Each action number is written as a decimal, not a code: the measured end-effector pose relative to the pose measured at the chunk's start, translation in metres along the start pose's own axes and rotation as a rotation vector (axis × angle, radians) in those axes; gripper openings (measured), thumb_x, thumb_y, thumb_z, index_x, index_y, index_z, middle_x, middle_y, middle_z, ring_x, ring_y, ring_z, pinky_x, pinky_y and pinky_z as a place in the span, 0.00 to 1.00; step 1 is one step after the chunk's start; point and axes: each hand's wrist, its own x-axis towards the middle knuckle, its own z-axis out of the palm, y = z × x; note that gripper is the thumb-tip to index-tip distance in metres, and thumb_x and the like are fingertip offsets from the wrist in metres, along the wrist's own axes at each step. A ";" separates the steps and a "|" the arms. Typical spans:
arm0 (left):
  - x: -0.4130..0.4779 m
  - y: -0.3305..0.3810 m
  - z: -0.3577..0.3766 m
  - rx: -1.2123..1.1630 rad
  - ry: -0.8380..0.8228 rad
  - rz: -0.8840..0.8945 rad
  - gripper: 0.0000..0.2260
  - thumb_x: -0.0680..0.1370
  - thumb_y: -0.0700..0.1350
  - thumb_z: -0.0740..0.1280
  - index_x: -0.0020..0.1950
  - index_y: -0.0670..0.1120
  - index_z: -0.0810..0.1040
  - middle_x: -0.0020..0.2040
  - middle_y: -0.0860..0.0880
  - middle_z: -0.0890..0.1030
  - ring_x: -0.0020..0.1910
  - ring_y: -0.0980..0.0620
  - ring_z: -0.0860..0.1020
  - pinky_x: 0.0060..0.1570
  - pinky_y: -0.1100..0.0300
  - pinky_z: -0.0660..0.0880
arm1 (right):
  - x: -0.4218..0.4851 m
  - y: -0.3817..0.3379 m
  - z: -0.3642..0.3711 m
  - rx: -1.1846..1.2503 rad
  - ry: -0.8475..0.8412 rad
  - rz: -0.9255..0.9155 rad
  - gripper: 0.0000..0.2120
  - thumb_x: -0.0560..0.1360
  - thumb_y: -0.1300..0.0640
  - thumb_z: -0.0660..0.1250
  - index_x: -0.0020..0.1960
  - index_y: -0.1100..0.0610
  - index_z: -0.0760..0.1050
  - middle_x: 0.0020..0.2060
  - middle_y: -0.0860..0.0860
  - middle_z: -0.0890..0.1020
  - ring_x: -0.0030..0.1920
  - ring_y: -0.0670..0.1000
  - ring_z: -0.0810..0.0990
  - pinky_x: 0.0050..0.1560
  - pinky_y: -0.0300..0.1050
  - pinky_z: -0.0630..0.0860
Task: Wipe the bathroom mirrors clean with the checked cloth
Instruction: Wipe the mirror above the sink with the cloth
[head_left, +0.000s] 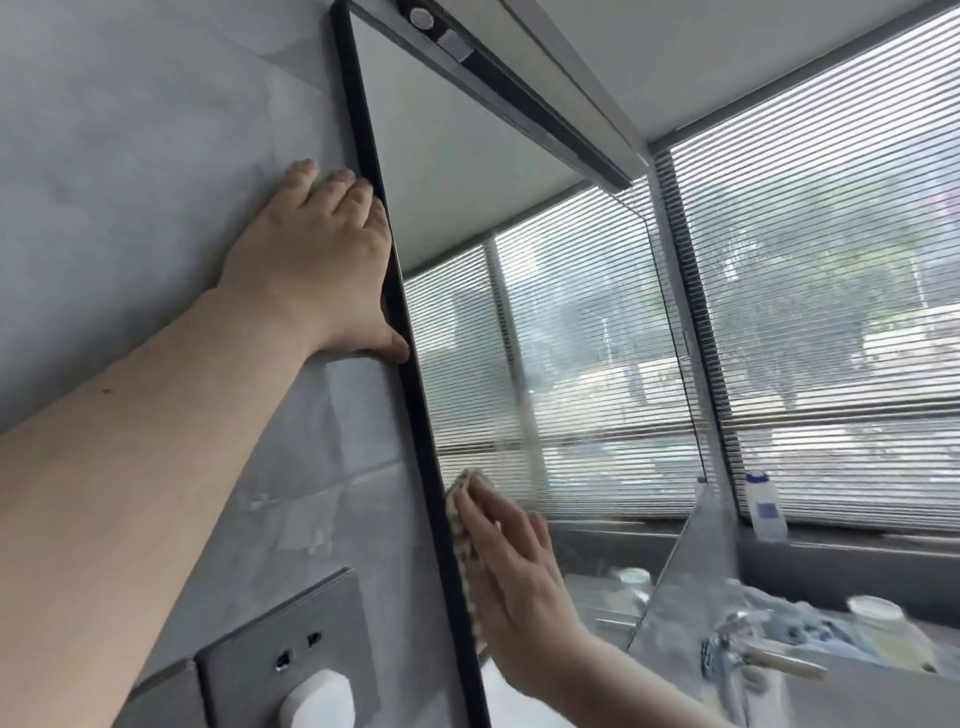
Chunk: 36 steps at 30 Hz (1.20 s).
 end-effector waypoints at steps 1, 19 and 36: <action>-0.001 0.001 0.000 -0.003 0.003 -0.002 0.63 0.58 0.81 0.61 0.78 0.37 0.56 0.79 0.40 0.60 0.79 0.43 0.56 0.78 0.45 0.49 | -0.014 0.000 -0.001 0.006 -0.013 -0.008 0.22 0.85 0.52 0.52 0.77 0.54 0.64 0.78 0.49 0.63 0.77 0.48 0.62 0.70 0.44 0.63; -0.023 0.019 -0.004 -0.038 -0.063 -0.027 0.57 0.64 0.77 0.65 0.79 0.39 0.54 0.80 0.41 0.57 0.80 0.44 0.53 0.77 0.44 0.47 | 0.063 -0.027 -0.011 0.034 0.045 0.287 0.23 0.82 0.50 0.51 0.76 0.50 0.65 0.75 0.45 0.67 0.70 0.26 0.53 0.69 0.28 0.50; -0.027 0.020 0.000 -0.108 0.002 -0.023 0.56 0.63 0.74 0.68 0.77 0.37 0.60 0.78 0.41 0.62 0.79 0.44 0.57 0.77 0.44 0.47 | -0.058 0.018 0.017 -0.078 0.007 0.623 0.26 0.82 0.46 0.46 0.78 0.51 0.61 0.73 0.38 0.60 0.71 0.31 0.53 0.75 0.42 0.55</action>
